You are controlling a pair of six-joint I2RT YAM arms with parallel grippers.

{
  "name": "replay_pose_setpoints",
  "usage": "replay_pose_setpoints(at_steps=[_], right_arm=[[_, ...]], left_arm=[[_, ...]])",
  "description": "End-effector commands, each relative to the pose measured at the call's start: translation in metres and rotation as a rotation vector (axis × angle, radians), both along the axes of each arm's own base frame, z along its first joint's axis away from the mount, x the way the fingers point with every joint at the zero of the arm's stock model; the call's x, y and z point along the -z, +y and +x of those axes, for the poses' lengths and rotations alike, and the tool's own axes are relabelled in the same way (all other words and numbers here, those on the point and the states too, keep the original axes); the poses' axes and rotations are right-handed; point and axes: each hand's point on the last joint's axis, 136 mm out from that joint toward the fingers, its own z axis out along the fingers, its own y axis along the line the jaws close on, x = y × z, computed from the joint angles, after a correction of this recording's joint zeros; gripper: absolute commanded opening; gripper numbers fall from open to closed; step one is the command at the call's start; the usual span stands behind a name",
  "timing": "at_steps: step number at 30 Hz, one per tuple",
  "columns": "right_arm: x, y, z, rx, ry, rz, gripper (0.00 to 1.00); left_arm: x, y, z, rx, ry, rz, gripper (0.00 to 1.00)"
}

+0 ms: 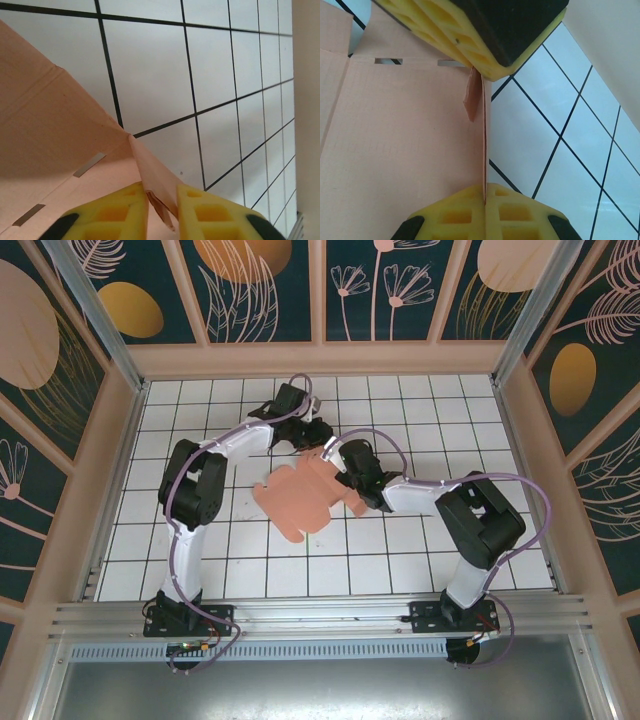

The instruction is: Fold the paper box

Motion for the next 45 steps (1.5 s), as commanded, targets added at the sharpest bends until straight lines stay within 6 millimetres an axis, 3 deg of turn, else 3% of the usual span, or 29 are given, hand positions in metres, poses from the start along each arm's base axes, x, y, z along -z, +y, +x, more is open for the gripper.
replay_pose_setpoints(at_steps=[1, 3, 5, 11, 13, 17, 20, 24, 26, 29, 30, 32, 35, 37, 39, 42, 45], right_arm=[[-0.0109, 0.0086, 0.0066, -0.005, -0.035, 0.013, 0.0], [-0.0115, 0.0088, 0.0063, -0.005, -0.036, 0.015, 0.0], [-0.0112, 0.0091, 0.0062, -0.006, -0.035, 0.016, 0.0], [-0.0111, 0.0089, 0.0058, -0.005, -0.034, 0.014, 0.0], [-0.0113, 0.0094, 0.0061, -0.005, -0.034, 0.015, 0.0], [-0.0124, 0.0099, 0.007, -0.006, -0.036, 0.015, 0.0], [-0.0125, 0.0096, 0.0076, -0.004, -0.038, 0.01, 0.0], [-0.013, 0.009, 0.0078, -0.002, -0.041, 0.008, 0.0], [-0.0124, 0.009, 0.0077, -0.002, -0.039, 0.008, 0.0], [-0.0135, 0.0094, 0.0083, -0.002, -0.042, 0.009, 0.0], [-0.0135, 0.0093, 0.0083, -0.002, -0.043, 0.009, 0.0], [-0.0137, 0.0094, 0.0085, -0.001, -0.042, 0.009, 0.0], [-0.0144, 0.01, 0.009, -0.002, -0.044, 0.009, 0.0], [-0.0142, 0.0102, 0.0087, -0.003, -0.043, 0.008, 0.0], [-0.0145, 0.0106, 0.0094, -0.003, -0.043, 0.01, 0.0], [-0.0156, 0.0114, 0.0102, -0.004, -0.045, 0.011, 0.0], [-0.016, 0.0124, 0.0107, -0.007, -0.045, 0.011, 0.0]], left_arm=[[-0.0397, -0.0048, 0.0095, -0.063, -0.046, -0.092, 0.31], [-0.0414, -0.006, 0.0097, -0.063, -0.044, -0.103, 0.4], [-0.0415, -0.0065, 0.0099, -0.068, -0.041, -0.11, 0.39], [-0.0417, -0.0104, 0.0078, -0.055, -0.027, -0.136, 0.22], [-0.0406, -0.0099, 0.0075, -0.054, -0.028, -0.132, 0.21], [-0.037, -0.0088, 0.0077, -0.056, -0.027, -0.121, 0.34], [-0.0349, -0.0088, 0.0081, -0.055, -0.024, -0.12, 0.34], [-0.0356, -0.0091, 0.0076, -0.05, -0.025, -0.118, 0.1], [-0.0349, -0.0081, 0.0077, -0.052, -0.028, -0.111, 0.15], [-0.0361, -0.0068, 0.0086, -0.057, -0.033, -0.109, 0.39], [-0.0356, -0.0073, 0.0083, -0.058, -0.033, -0.109, 0.4], [-0.0368, -0.0072, 0.0086, -0.057, -0.035, -0.111, 0.37], [-0.0373, -0.0083, 0.0083, -0.052, -0.035, -0.114, 0.2], [-0.0376, -0.0086, 0.0079, -0.05, -0.034, -0.115, 0.15], [-0.0382, -0.0085, 0.0079, -0.049, -0.036, -0.115, 0.18], [-0.0386, -0.0078, 0.0084, -0.053, -0.039, -0.112, 0.35], [-0.0394, -0.0086, 0.0084, -0.05, -0.041, -0.117, 0.31]])
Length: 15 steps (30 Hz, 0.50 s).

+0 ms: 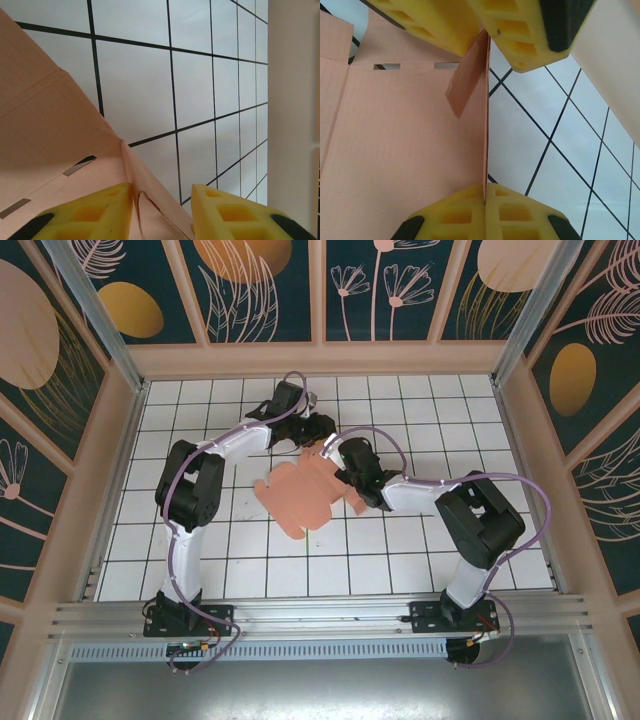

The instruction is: Fold the paper box

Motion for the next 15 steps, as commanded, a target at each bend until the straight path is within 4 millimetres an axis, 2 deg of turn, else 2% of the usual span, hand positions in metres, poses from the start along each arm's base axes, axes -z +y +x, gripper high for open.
replay_pose_setpoints(at_steps=[1, 2, 4, 10, 12, 14, 15], right_arm=[[-0.0089, 0.013, 0.0053, -0.028, -0.02, 0.011, 0.0], [-0.0095, 0.0133, 0.0057, -0.029, -0.022, 0.01, 0.0], [-0.01, 0.014, 0.0062, -0.031, -0.023, 0.01, 0.0], [-0.0107, 0.0145, 0.0076, -0.029, -0.026, 0.008, 0.0], [-0.01, 0.0148, 0.0078, -0.03, -0.024, 0.006, 0.0], [-0.0107, 0.0149, 0.0079, -0.03, -0.025, 0.007, 0.0], [-0.01, 0.0146, 0.0076, -0.03, -0.023, 0.006, 0.0]], left_arm=[[-0.0254, -0.0054, 0.0002, 0.021, -0.057, -0.041, 0.25], [-0.0257, -0.0056, -0.0003, 0.024, -0.057, -0.043, 0.19], [-0.0261, -0.0062, -0.0006, 0.027, -0.057, -0.046, 0.13], [-0.0289, -0.0062, 0.0002, 0.025, -0.066, -0.048, 0.1], [-0.0274, -0.0053, 0.0005, 0.023, -0.065, -0.04, 0.15], [-0.0258, -0.0048, 0.0008, 0.021, -0.063, -0.039, 0.29], [-0.0258, -0.0054, 0.0005, 0.022, -0.063, -0.04, 0.31]])
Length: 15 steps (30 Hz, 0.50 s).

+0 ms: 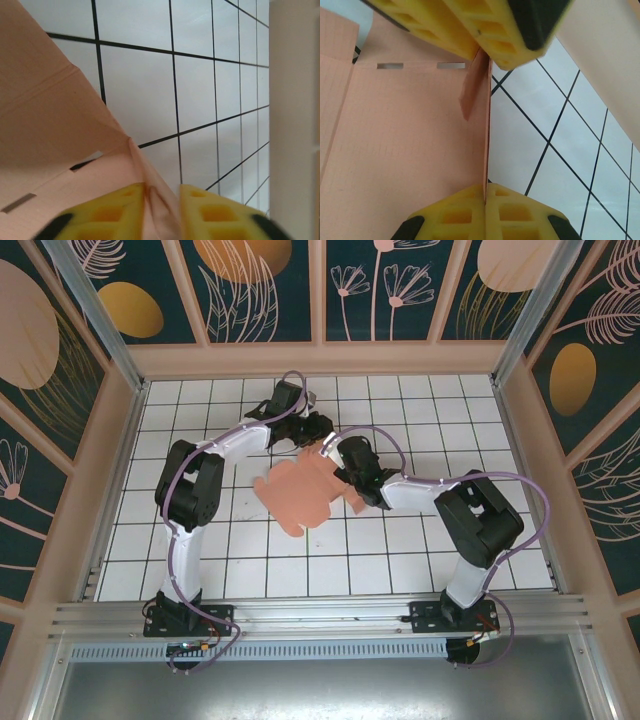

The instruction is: Fold the paper box

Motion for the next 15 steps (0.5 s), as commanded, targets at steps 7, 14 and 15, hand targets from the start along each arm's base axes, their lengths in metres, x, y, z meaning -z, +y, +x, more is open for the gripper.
replay_pose_setpoints(at_steps=[7, 14, 15], right_arm=[[-0.008, 0.013, 0.005, -0.028, -0.02, 0.007, 0.0], [-0.01, 0.008, 0.006, -0.02, -0.018, 0.022, 0.0], [-0.011, 0.007, 0.006, -0.018, -0.014, 0.03, 0.0]], left_arm=[[-0.027, -0.008, -0.003, 0.034, -0.059, -0.047, 0.1], [-0.038, 0.002, 0.001, -0.006, -0.114, -0.027, 0.59], [-0.04, 0.005, 0.001, -0.017, -0.124, -0.019, 0.63]])
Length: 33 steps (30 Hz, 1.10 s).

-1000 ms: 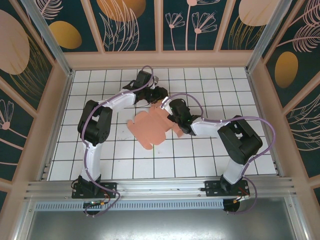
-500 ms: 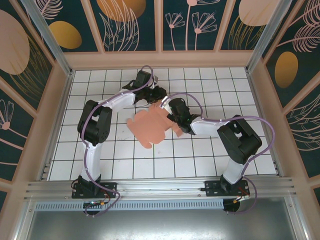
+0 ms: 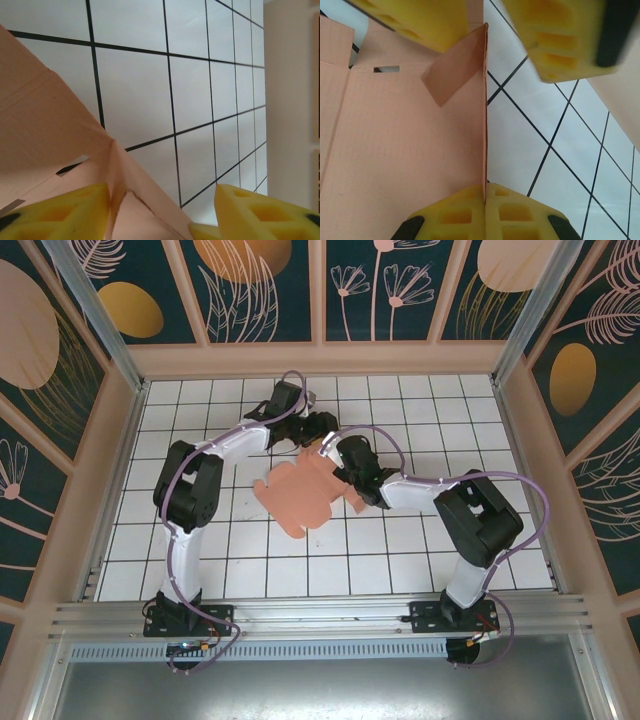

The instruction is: Fold the paper box

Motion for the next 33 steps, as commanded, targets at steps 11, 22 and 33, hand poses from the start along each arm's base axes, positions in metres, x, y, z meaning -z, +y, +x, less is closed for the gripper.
replay_pose_setpoints(at_steps=[11, 22, 33], right_arm=[[-0.025, -0.017, 0.007, 0.041, -0.052, 0.009, 0.0], [-0.043, -0.024, 0.009, 0.039, -0.117, -0.042, 0.0], [-0.061, -0.017, 0.014, 0.025, -0.255, -0.265, 0.0]], left_arm=[[-0.088, 0.075, 0.014, -0.208, -0.414, 0.136, 0.99], [-0.075, 0.147, 0.025, -0.331, -0.479, 0.226, 0.99], [-0.054, 0.194, 0.034, -0.39, -0.46, 0.264, 0.99]])
